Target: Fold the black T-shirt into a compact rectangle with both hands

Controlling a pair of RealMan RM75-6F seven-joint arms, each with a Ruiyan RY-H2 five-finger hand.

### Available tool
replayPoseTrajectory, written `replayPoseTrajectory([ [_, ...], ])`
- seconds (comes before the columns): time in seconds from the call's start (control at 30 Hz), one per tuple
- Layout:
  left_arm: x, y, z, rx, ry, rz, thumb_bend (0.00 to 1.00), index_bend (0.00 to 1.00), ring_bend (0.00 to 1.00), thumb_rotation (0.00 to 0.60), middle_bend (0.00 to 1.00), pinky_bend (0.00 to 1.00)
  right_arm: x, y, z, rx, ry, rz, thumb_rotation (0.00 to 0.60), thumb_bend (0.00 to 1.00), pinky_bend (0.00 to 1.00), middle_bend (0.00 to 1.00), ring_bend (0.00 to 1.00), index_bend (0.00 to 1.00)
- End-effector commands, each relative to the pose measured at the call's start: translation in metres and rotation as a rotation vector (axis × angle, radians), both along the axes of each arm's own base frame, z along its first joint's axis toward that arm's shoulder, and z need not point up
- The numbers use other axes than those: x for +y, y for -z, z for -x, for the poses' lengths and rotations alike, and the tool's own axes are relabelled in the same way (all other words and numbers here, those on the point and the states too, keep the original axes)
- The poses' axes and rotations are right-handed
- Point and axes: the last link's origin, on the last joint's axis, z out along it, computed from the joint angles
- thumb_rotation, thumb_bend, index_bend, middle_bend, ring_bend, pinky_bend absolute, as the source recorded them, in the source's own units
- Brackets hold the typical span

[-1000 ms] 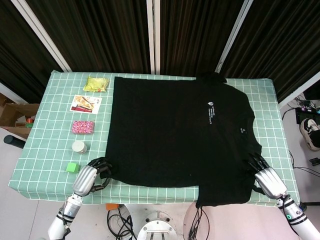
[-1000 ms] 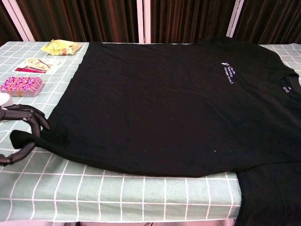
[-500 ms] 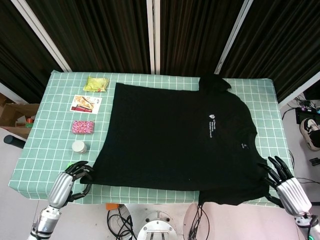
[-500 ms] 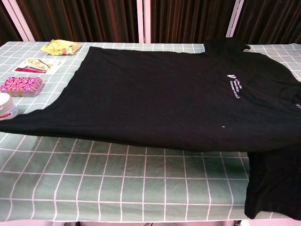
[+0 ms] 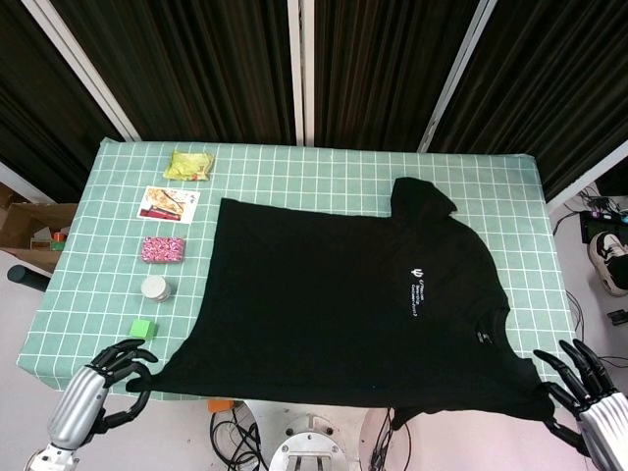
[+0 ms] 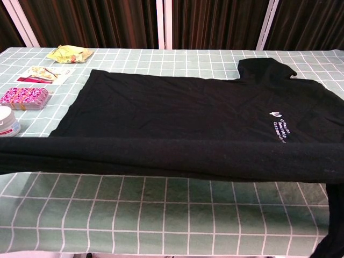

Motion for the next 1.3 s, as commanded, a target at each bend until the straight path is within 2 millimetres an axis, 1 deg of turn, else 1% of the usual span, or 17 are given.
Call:
replayPoseTrajectory([
  [0.03, 0.015, 0.003, -0.003, 0.003, 0.020, 0.008, 0.55, 0.66, 0.22, 0.600, 0.37, 0.28, -0.015, 0.004, 0.000, -0.014, 0.011, 0.005, 0.600, 0.57, 0.12, 0.24, 0.05, 0.78],
  [0.13, 0.039, 0.007, -0.006, 0.032, 0.037, 0.013, 0.55, 0.66, 0.22, 0.600, 0.37, 0.28, -0.035, 0.008, -0.001, -0.015, 0.023, -0.003, 0.600, 0.57, 0.12, 0.24, 0.05, 0.79],
  [0.23, 0.073, 0.010, -0.010, 0.057, 0.049, 0.005, 0.56, 0.66, 0.22, 0.600, 0.35, 0.27, -0.061, 0.013, -0.005, -0.023, 0.049, -0.017, 0.600, 0.58, 0.11, 0.25, 0.05, 0.79],
  [0.27, 0.087, 0.010, -0.012, 0.076, 0.060, -0.009, 0.56, 0.66, 0.22, 0.600, 0.34, 0.26, -0.072, 0.015, -0.006, -0.020, 0.057, -0.023, 0.600, 0.58, 0.10, 0.25, 0.05, 0.79],
  [0.4, 0.128, 0.011, -0.021, 0.124, 0.071, -0.034, 0.56, 0.66, 0.20, 0.600, 0.32, 0.24, -0.105, 0.020, -0.012, -0.020, 0.095, -0.039, 0.600, 0.58, 0.08, 0.26, 0.05, 0.80],
  [0.53, 0.168, 0.014, -0.026, 0.151, 0.049, -0.006, 0.56, 0.66, 0.18, 0.600, 0.31, 0.22, -0.136, 0.025, -0.020, -0.017, 0.127, -0.040, 0.600, 0.59, 0.08, 0.26, 0.04, 0.80],
  [0.73, 0.228, 0.025, -0.032, 0.181, -0.018, 0.065, 0.56, 0.66, 0.16, 0.600, 0.29, 0.21, -0.187, 0.032, -0.033, -0.021, 0.146, -0.028, 0.600, 0.59, 0.07, 0.25, 0.04, 0.80],
  [0.93, 0.271, 0.035, -0.036, 0.251, -0.036, 0.053, 0.56, 0.66, 0.16, 0.600, 0.29, 0.20, -0.219, 0.039, -0.036, 0.023, 0.174, -0.022, 0.600, 0.59, 0.07, 0.25, 0.04, 0.80],
  [1.13, 0.300, 0.045, -0.038, 0.339, -0.039, 0.084, 0.56, 0.66, 0.15, 0.600, 0.28, 0.20, -0.234, 0.044, -0.031, 0.031, 0.215, -0.025, 0.600, 0.59, 0.07, 0.25, 0.04, 0.80],
  [1.3, 0.320, 0.051, -0.041, 0.394, -0.039, 0.095, 0.56, 0.66, 0.15, 0.600, 0.28, 0.20, -0.248, 0.047, -0.023, 0.031, 0.254, -0.024, 0.600, 0.59, 0.07, 0.25, 0.04, 0.80],
])
